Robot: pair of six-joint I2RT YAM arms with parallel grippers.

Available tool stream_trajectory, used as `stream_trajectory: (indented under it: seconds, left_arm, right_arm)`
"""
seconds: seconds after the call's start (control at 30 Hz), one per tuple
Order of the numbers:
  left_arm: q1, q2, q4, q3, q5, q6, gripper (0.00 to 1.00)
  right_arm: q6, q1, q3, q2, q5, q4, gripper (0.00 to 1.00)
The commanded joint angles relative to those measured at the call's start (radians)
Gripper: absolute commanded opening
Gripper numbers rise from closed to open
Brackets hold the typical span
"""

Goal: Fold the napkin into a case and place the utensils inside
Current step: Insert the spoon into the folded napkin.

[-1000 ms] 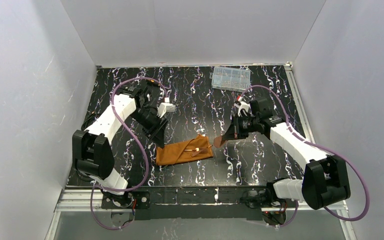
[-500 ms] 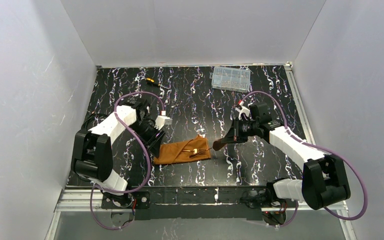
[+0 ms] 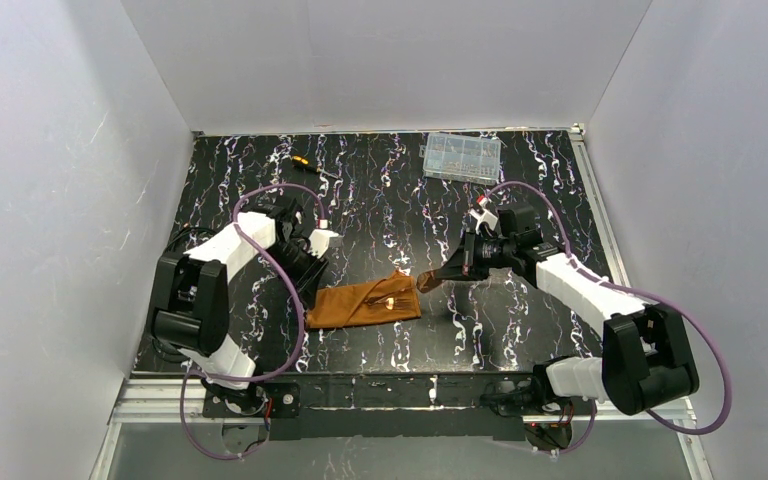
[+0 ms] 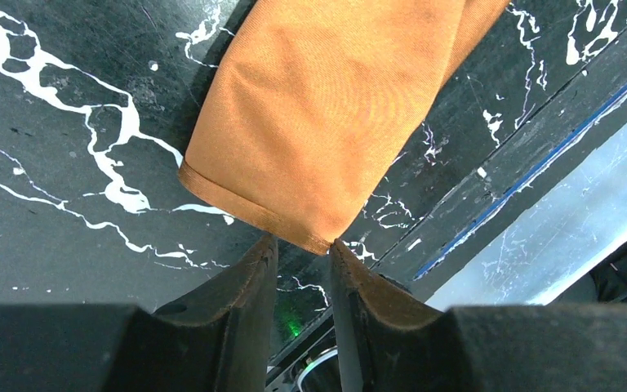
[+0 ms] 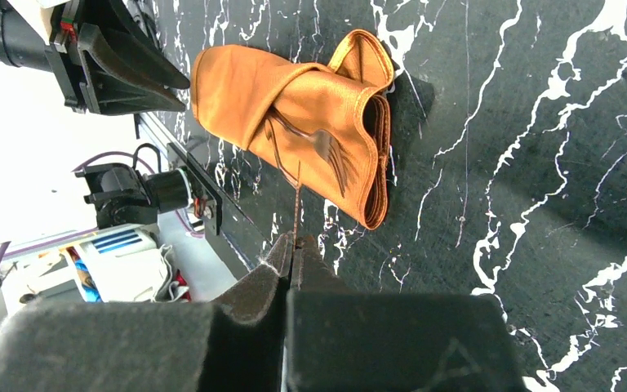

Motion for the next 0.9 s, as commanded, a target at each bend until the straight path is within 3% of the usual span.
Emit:
stream_trajectory:
  seconds: [0.0, 0.6, 0.87]
  left_arm:
    - [0.004, 0.046, -0.001, 0.020, 0.007, -0.004, 0.28]
    - [0.005, 0.088, 0.009, -0.014, 0.020, 0.067, 0.21]
    - [0.011, 0.103, 0.004, -0.016, 0.032, 0.105, 0.17]
  right_arm:
    - [0.048, 0.000, -0.020, 0.015, -0.021, 0.071, 0.01]
    - [0.156, 0.097, -0.024, 0.074, 0.102, 0.168, 0.01]
    - [0.249, 0.158, -0.079, 0.104, 0.129, 0.315, 0.01]
